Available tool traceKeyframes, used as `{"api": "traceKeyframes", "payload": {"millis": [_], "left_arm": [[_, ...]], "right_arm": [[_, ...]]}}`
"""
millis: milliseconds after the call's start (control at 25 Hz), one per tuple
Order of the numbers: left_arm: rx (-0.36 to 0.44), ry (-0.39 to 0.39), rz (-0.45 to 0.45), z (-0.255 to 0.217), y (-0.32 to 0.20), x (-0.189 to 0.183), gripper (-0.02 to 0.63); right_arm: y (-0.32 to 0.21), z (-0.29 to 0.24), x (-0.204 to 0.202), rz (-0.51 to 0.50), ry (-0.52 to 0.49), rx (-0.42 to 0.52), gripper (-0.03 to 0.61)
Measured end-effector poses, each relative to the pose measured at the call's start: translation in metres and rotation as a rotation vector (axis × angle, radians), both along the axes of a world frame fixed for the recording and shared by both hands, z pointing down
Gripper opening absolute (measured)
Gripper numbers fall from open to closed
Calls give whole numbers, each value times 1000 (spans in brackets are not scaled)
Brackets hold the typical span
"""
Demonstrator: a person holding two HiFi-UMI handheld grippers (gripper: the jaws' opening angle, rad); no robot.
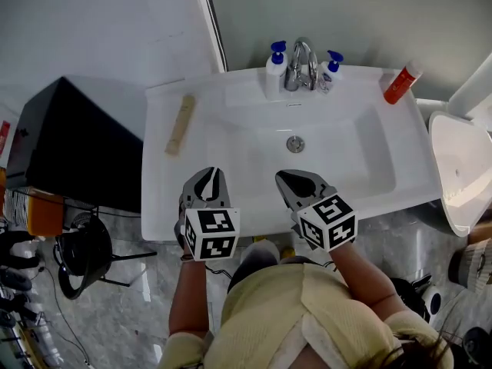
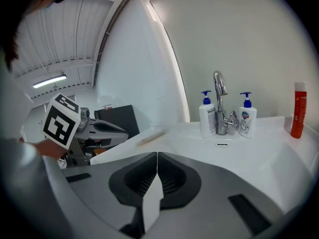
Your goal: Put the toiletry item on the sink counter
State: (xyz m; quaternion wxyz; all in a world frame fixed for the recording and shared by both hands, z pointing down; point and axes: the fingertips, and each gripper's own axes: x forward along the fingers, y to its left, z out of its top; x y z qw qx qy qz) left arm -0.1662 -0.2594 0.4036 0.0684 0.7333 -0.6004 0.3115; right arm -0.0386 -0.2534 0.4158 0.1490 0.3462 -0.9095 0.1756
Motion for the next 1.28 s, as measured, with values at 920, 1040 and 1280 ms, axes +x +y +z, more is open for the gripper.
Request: {"api": "traceKeyframes", "payload": {"millis": [920,1040,1280], "left_arm": [[-42,418,-146,13,45,-10,48],[-41,474,-162,15,49,-8,48],[-63,551,-174,21,54,-5,48]], "right_arm": [[18,13,14,33,47,-11,26],[19,15,15,38,48,-15,26],[19,15,16,46,44,-21,26]]}}
